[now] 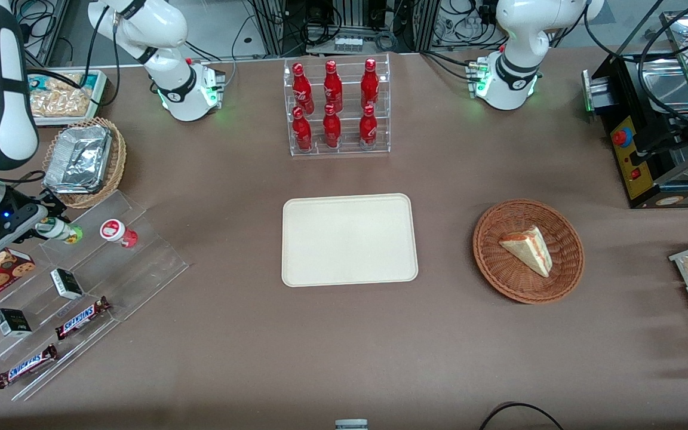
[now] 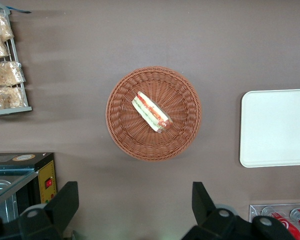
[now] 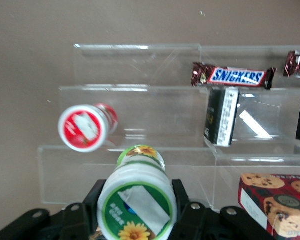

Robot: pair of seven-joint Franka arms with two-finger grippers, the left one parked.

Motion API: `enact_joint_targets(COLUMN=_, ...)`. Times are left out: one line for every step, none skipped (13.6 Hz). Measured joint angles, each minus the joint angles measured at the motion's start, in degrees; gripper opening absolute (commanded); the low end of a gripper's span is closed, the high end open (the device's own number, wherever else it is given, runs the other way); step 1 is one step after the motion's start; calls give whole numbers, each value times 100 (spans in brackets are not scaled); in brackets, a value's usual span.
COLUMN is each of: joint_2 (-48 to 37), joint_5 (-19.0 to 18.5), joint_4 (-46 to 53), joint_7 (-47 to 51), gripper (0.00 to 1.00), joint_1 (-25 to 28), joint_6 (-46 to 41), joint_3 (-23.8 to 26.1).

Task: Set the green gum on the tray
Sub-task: 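Lower the open right gripper around the green gum jar and close it, then lift the gum jar and carry it over the cream tray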

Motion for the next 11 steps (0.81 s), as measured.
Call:
enact_joint_targets(joint_2=-15, joint_5=1, joint_4=86, joint_7=146, gripper=0, joint_1=129, joint_6=-112, joint_3=8)
enact_joint_targets(joint_2=-27, joint_5=2, joint_4=123, joint_7=280, gripper=0, joint_1=273, joint_6=-164, joint_3=13)
enact_joint_targets(joint_2=-32, joint_5=2, joint_4=132, joint_7=415, gripper=0, joint_1=414, joint_6=-180, joint_3=19)
enact_joint_targets(joint_2=-32, joint_5=3, joint_4=135, joint_7=611, gripper=0, joint_1=571, joint_6=-215, joint_3=23)
enact_joint_targets(joint_2=-32, joint_5=3, joint_4=151, joint_7=881, gripper=0, joint_1=759, joint_6=-308, joint_3=25)
enact_joint_targets(joint_2=-32, joint_5=3, joint_4=183, joint_7=1188, gripper=0, joint_1=967, joint_6=-408, joint_3=28)
enact_joint_targets(joint_2=-32, joint_5=3, joint_4=205, joint_7=1513, gripper=0, joint_1=1189, joint_6=-463, joint_3=33)
enact_joint_targets(joint_2=-28, joint_5=3, joint_4=213, joint_7=1870, gripper=0, joint_1=1424, joint_6=-502, joint_3=35)
enact_joint_targets(joint_2=-13, joint_5=3, joint_4=212, joint_7=2269, gripper=0, joint_1=1679, joint_6=-512, joint_3=39)
enact_joint_targets(joint_2=25, joint_5=3, joint_4=215, joint_7=2676, gripper=0, joint_1=1936, joint_6=-511, joint_3=44)
enact_joint_targets(joint_2=91, joint_5=3, joint_4=230, joint_7=3091, gripper=0, joint_1=2199, joint_6=-507, joint_3=46)
